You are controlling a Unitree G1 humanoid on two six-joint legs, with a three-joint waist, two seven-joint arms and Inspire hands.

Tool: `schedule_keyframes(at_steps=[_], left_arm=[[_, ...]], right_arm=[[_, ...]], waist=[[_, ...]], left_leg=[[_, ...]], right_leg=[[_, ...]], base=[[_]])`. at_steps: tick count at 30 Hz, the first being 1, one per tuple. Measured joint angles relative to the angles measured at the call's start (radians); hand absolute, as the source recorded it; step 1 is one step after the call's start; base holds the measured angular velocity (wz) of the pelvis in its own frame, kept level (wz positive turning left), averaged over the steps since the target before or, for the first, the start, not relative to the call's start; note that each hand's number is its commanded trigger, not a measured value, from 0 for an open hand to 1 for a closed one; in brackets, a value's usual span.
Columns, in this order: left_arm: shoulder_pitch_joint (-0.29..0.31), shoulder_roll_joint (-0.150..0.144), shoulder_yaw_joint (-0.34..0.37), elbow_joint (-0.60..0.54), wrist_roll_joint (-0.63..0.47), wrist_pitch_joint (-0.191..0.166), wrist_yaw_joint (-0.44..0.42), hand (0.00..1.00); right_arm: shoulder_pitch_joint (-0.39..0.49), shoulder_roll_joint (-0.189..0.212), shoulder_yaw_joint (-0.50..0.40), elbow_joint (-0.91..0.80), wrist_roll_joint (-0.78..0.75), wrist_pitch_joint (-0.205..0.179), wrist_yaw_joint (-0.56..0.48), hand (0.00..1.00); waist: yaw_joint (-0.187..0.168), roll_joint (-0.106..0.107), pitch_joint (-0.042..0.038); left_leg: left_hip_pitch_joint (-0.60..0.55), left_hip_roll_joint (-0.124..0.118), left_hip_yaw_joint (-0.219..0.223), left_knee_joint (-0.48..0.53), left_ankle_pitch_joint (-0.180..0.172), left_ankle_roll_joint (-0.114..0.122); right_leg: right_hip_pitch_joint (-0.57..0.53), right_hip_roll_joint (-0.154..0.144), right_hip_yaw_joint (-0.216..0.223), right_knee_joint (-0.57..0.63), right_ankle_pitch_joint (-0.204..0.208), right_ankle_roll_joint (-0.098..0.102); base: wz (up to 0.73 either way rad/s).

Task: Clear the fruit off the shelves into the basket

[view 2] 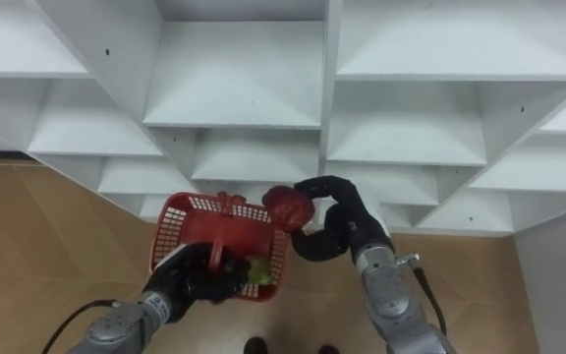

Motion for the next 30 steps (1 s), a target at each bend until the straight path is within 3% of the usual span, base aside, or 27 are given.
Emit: schedule_keyframes(at_steps=[15,22,30], left_arm=[[0.005,0.003,-0.005,0.0,-0.001,-0.009,0.002,1.0],[0.005,0.003,-0.002,-0.002,0.0,-0.009,0.002,1.0],[0.004,0.003,-0.002,-0.019,0.0,-0.008,0.002,1.0]], right_arm=[[0.015,0.003,0.018,-0.005,0.003,0.0,0.046,1.0],[0.04,0.005,0.023,-0.008,0.003,0.003,0.091,1.0],[0.04,0.007,0.038,-0.016,-0.002,0.013,0.129,1.0]], waist=[[0.001,-0.003,0.0055],[0.002,-0.013,0.0127],[0.003,-0.013,0.0127]], left_leg=[[0.0,-0.001,0.001,-0.01,0.0,-0.001],[0.002,0.0,0.005,-0.023,0.001,-0.002],[-0.001,0.0,0.005,-0.026,0.0,-0.003]], right_leg=[[0.0,0.001,0.001,-0.011,0.0,0.0],[-0.002,0.002,0.002,-0.02,0.0,0.0],[-0.007,0.003,0.004,-0.019,0.0,0.0]], base=[[0.0],[0.0],[0.0]])
